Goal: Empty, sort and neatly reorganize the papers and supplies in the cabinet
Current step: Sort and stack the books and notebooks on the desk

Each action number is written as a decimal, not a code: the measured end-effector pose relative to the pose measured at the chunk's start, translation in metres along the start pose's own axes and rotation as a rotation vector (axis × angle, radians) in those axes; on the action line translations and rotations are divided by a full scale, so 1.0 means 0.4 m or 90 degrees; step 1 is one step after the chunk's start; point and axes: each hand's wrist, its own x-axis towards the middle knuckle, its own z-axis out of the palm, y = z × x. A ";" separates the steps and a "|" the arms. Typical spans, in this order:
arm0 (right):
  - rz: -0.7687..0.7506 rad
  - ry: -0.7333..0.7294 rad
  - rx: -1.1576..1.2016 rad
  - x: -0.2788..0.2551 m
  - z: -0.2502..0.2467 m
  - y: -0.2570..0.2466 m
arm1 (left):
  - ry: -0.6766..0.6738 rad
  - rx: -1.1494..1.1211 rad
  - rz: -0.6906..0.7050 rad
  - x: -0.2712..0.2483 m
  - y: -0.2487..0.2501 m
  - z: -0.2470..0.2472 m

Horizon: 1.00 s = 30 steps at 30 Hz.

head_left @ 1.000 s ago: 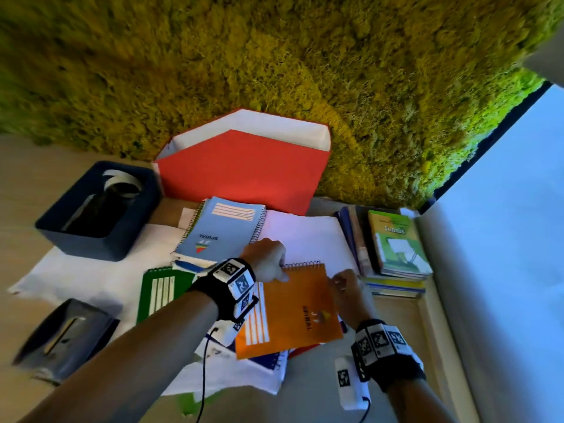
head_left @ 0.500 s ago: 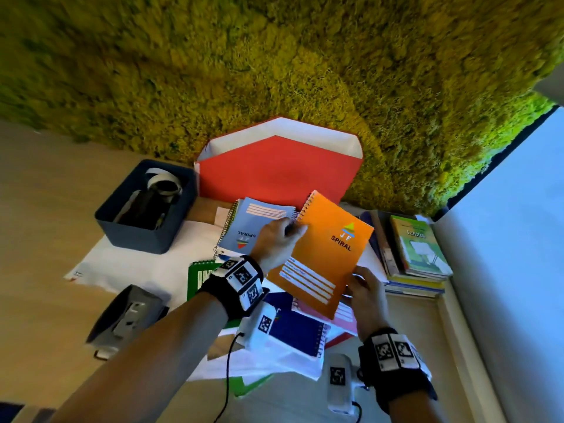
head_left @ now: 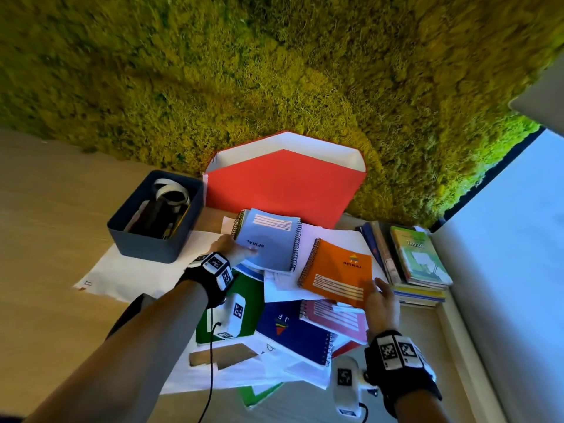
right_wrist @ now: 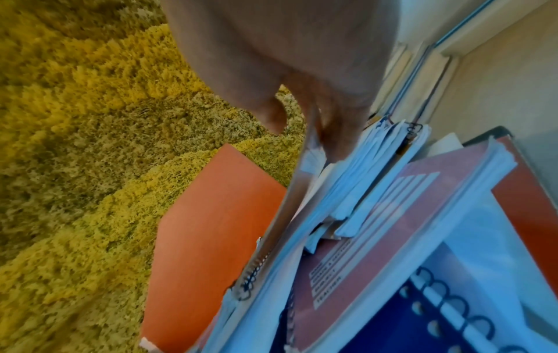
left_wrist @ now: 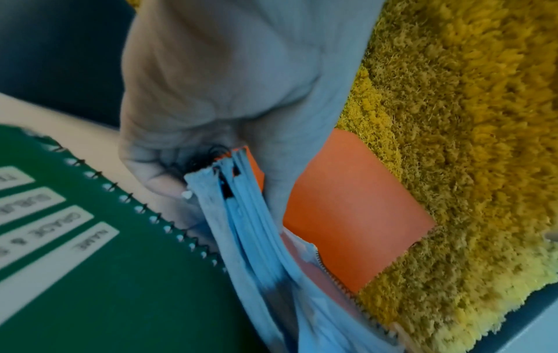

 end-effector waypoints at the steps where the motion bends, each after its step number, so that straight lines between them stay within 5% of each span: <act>1: -0.016 -0.032 -0.028 -0.004 0.000 -0.005 | -0.003 -0.030 -0.007 0.006 0.003 0.000; 8: -0.013 -0.131 -0.147 -0.040 0.008 -0.019 | -0.040 -0.258 -0.005 -0.010 0.048 -0.009; 16: -0.059 -0.148 -0.244 -0.058 0.025 -0.029 | 0.113 -0.419 0.074 -0.064 0.129 -0.113; 19: -0.086 -0.086 -0.329 -0.054 0.034 -0.033 | 0.123 -0.514 0.125 -0.103 0.151 -0.167; 24: -0.170 -0.064 -0.080 -0.081 0.056 -0.142 | 0.054 -0.659 0.257 -0.236 0.191 -0.217; 30: -0.049 -0.392 0.340 -0.181 0.041 -0.331 | -0.151 -0.662 0.370 -0.263 0.161 -0.198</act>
